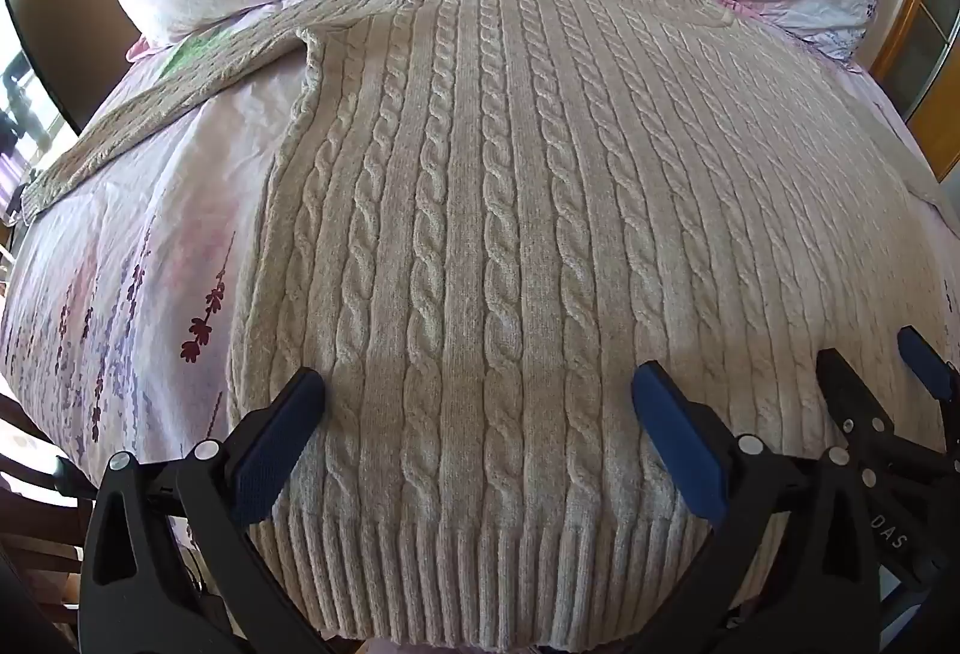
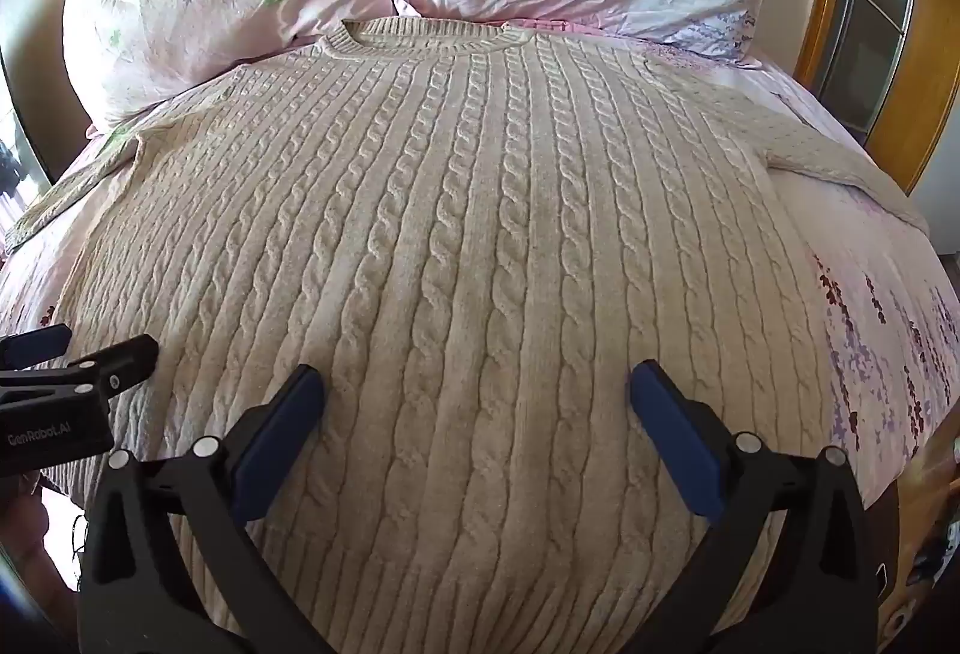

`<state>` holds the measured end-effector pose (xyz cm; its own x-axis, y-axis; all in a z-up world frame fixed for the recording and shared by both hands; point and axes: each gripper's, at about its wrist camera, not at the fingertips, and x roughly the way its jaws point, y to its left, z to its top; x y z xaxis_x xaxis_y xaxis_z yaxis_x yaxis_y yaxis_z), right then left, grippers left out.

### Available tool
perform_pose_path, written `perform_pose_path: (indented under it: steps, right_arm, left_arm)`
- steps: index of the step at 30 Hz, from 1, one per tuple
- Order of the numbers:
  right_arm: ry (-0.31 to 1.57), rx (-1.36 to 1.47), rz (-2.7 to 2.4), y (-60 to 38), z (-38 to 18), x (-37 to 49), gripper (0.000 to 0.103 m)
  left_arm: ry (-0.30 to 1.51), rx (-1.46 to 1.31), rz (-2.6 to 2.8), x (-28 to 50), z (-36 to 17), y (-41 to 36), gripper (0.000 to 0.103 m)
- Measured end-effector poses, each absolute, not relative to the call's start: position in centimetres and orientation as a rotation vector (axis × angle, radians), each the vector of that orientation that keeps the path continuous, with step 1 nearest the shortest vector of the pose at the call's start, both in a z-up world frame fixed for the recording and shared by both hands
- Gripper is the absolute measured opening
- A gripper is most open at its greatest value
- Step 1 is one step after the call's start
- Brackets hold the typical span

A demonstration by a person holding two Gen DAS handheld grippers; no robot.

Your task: Fold small clothes

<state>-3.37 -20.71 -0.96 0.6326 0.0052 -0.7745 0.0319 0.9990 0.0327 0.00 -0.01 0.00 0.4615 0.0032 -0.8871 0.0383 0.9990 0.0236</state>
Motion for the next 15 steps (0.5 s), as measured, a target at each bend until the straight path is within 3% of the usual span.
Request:
perform_pose_path:
  steps: [15]
  right_arm:
    - [0.886,0.05,-0.015,-20.7,-0.96,-3.33,0.101]
  left_arm:
    - [1.088,0.039,-0.023,0.03,0.02,0.0,0.102]
